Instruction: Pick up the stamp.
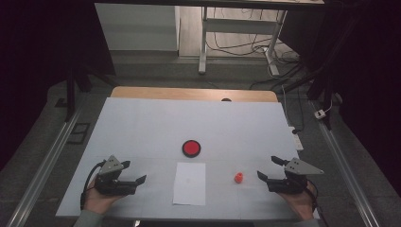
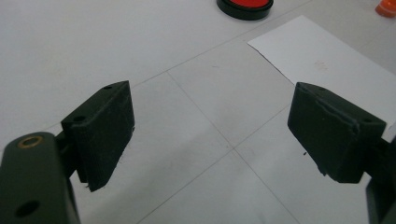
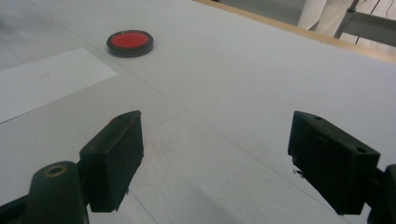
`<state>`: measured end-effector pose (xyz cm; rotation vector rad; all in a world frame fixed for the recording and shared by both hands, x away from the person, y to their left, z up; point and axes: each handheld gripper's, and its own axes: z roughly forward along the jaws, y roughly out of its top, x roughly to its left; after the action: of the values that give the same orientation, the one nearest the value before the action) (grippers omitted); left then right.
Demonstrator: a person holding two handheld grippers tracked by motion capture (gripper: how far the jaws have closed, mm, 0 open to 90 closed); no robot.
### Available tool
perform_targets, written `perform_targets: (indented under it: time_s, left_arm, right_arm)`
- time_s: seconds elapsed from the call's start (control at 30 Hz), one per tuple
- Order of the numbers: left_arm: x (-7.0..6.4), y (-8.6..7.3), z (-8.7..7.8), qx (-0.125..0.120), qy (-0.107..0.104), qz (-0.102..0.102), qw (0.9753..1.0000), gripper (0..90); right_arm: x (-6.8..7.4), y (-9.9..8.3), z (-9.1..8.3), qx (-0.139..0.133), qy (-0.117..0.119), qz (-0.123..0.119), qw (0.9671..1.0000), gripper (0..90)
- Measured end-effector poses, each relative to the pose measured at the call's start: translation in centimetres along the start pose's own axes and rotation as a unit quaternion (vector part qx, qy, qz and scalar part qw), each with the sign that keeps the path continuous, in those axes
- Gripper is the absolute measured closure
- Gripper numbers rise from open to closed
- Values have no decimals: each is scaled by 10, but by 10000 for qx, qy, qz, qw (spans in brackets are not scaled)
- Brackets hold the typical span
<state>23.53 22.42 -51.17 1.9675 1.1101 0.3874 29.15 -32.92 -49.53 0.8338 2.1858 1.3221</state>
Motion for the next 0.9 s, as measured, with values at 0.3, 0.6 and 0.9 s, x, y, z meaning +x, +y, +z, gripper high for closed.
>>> perform_targets:
  time_s: [0.3,0.6,0.9]
  left_arm:
    - [1,-2,-7,-78,-68,46,9999,156]
    - [4,-1,-4,-77,-153,90,9998,163]
    - [0,0,-5,-103,-177,161,9997,164]
  right_arm:
    - [0,5,0,-45,74,55,9999,203]
    - [3,5,5,102,57,40,9999,214]
    - [4,6,5,180,94,47,9998,227]
